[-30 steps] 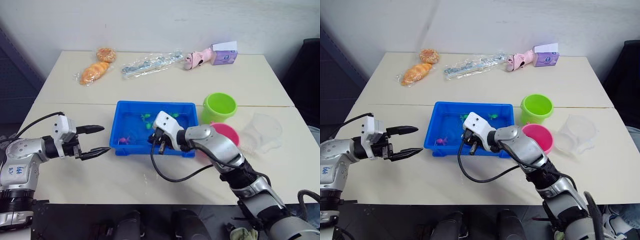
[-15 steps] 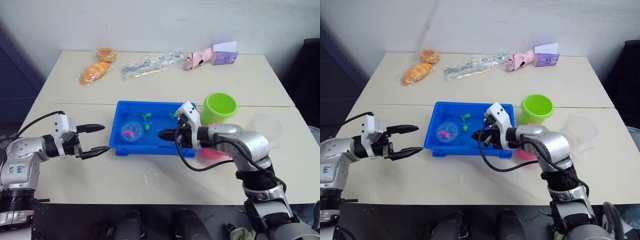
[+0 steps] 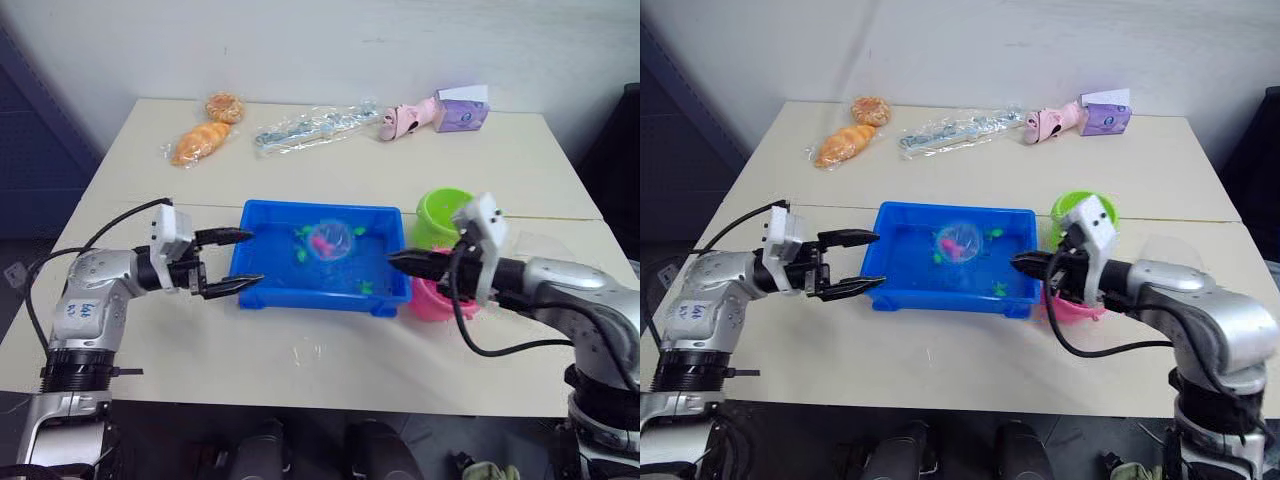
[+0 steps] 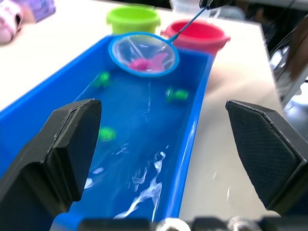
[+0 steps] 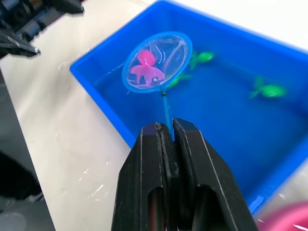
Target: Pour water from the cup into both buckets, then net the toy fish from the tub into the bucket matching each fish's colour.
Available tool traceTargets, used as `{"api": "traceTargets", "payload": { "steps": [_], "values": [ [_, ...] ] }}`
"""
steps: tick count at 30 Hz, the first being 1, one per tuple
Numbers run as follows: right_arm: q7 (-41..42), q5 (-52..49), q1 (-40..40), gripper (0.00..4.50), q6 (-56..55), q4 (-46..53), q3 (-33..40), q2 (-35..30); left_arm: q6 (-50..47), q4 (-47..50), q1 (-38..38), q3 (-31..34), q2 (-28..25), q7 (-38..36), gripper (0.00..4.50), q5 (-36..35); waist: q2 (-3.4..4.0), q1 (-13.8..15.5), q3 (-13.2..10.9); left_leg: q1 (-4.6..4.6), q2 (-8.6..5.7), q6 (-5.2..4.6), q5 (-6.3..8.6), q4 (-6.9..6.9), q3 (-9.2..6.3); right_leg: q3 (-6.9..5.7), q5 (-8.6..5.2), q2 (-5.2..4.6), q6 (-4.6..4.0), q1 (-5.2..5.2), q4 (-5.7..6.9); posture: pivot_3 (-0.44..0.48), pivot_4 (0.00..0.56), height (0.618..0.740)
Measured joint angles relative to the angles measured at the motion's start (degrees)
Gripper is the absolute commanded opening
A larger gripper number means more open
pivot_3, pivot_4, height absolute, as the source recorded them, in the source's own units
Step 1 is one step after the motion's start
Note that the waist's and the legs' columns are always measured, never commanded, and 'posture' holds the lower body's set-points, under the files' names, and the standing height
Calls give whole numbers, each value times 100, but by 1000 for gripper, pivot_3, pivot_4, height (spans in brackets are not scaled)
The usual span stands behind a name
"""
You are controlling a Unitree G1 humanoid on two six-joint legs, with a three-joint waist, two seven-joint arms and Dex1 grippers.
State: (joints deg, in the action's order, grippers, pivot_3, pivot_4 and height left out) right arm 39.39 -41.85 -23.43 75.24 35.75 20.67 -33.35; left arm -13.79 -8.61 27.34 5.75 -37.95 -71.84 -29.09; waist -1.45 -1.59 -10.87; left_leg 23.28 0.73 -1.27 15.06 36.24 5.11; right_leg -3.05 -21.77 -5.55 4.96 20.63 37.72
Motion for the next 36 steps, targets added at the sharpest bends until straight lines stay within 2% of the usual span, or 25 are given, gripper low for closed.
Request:
{"api": "traceTargets", "payload": {
  "steps": [5,11,14,19,21,28,34,36],
  "values": [
    [-377,-763,737,0,504,830,1510,-47,-254,-30,498,-297,387,-204,4461,-66,0,18,0,-1,0,0,-2,2,0,0,0,3,0,-6,-4,0,150,740],
    [-655,-1273,2241,0,532,1521,3431,-304,-321,-225,971,-720,1055,-432,4461,-74,0,117,1,-3,-1,-1,-2,3,4,4,1,10,3,-14,-16,0,150,740],
    [-749,-1164,3091,0,175,1789,3822,-303,-321,-334,1045,-805,1134,-539,4461,-70,1,120,1,-10,2,5,-6,2,6,8,1,15,3,-13,-19,0,150,740],
    [-892,-187,4294,0,-1094,1833,3552,-121,-276,-486,1061,-909,1279,-637,4461,-1,2,133,2,-13,0,4,-12,7,9,12,0,15,5,-14,-26,0,150,740],
    [-836,643,4850,0,-2174,1827,2979,-35,-234,-565,1063,-909,1300,-659,4461,26,2,133,2,-14,0,10,-16,5,8,12,-1,16,6,-13,-26,0,150,740],
    [-547,2613,5708,0,-5031,1392,1829,31,16,-587,1055,-904,1310,-646,4461,156,2,150,2,-14,-1,13,-19,9,8,10,-1,16,7,-13,-22,0,150,740],
    [-718,4572,5920,0,-7572,443,1529,-99,148,-587,938,-904,1319,-578,4461,202,2,147,2,-19,-1,18,-22,12,9,10,-1,17,7,-14,-19,0,150,740],
    [-780,4933,5986,0,-8003,277,1529,-167,173,-587,905,-904,1329,-562,4461,205,2,149,2,-19,0,18,-22,13,8,10,-1,17,7,-14,-19,0,150,740]
  ]
}}
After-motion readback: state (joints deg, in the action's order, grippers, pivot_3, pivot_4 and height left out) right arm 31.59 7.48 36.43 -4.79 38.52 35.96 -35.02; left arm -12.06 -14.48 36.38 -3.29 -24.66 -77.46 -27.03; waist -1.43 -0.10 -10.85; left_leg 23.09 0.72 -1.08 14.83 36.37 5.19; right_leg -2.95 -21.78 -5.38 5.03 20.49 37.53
